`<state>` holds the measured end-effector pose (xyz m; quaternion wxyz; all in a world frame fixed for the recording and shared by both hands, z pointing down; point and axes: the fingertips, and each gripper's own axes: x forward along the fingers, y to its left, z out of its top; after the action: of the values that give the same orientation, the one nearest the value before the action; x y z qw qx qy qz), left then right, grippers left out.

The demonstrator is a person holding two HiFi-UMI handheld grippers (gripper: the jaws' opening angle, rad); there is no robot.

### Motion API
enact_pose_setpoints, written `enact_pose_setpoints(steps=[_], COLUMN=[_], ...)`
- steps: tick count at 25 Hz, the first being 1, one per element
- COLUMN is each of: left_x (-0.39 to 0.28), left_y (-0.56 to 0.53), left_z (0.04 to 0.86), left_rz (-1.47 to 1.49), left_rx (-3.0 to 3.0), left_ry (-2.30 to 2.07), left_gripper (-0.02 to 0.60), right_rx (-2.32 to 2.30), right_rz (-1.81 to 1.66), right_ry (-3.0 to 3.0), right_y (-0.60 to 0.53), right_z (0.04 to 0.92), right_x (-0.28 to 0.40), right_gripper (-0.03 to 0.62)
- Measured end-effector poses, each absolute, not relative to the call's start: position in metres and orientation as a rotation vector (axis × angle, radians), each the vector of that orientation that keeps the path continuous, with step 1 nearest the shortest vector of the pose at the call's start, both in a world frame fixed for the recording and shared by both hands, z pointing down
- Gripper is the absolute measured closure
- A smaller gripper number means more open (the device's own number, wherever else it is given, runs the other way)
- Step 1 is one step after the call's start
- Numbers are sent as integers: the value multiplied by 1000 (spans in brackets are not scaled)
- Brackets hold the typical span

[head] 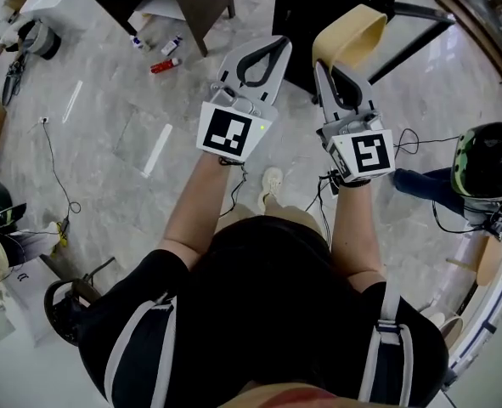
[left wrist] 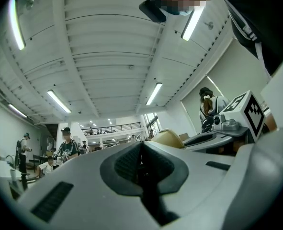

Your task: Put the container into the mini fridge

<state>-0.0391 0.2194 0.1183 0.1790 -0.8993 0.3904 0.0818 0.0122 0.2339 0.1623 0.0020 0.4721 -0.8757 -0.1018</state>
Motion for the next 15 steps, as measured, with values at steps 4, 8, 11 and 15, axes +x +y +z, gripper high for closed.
enact_pose_setpoints(steps=[4,8,11,15], left_x=[-20,-4,6,20], left_y=[183,147,120,90], left_z=[128,141,145,149], left_rz=[207,182,162,166], left_rx=[-2546,-2558,-2567,-2589], left_ry=[1113,1137,1152,1137], left_gripper=[557,557,557,557], right_rx=[1449,1412,1382,1364], right_rz=[-323,-314,-284,-252], right_ry=[-2765,-2768,-2773,-2775], right_y=[198,165,140,109], right_z=[167,175,181,190], right_x=[30,43,53,65], right_gripper=[554,554,554,554])
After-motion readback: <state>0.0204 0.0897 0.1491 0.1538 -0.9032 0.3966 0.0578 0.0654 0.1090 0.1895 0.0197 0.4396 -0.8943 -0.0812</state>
